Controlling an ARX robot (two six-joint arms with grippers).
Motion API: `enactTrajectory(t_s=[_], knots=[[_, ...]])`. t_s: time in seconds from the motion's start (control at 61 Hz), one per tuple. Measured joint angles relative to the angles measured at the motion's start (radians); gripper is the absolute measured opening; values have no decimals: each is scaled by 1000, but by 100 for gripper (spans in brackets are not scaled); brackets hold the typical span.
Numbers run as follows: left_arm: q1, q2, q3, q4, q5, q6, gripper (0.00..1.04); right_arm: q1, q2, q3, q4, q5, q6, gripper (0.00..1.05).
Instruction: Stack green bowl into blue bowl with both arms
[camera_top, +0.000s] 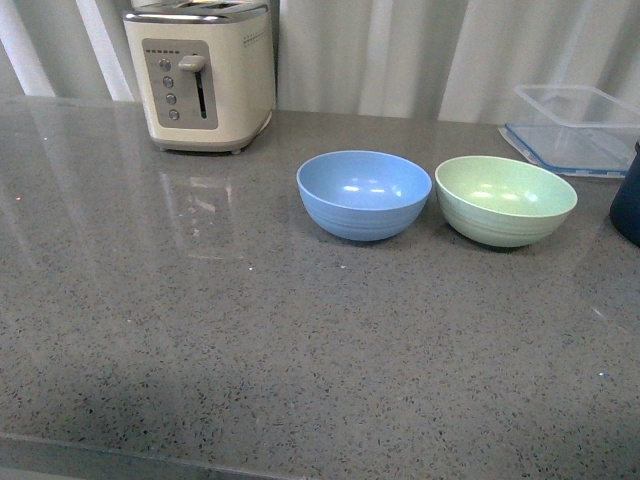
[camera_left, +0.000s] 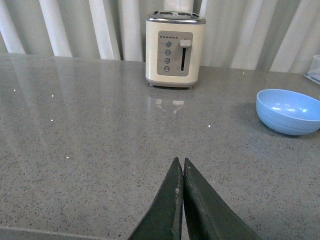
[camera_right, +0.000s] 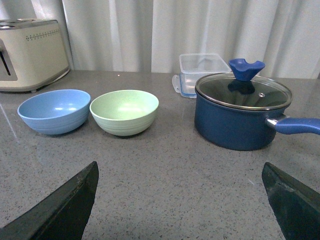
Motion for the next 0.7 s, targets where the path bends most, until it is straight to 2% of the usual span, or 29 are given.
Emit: enactTrajectory(t_s=[0.279, 0.393, 0.574, 0.705], knots=[[0, -68, 0, -68, 0, 0, 4, 0, 0, 0, 0, 0, 0, 95], [0, -198, 0, -232, 0, 0, 4, 0, 0, 0, 0, 0, 0, 95], [0, -237, 0, -244, 0, 0, 4, 0, 0, 0, 0, 0, 0, 95], [0, -237, 0, -245, 0, 0, 31, 0, 0, 0, 0, 0, 0, 95]])
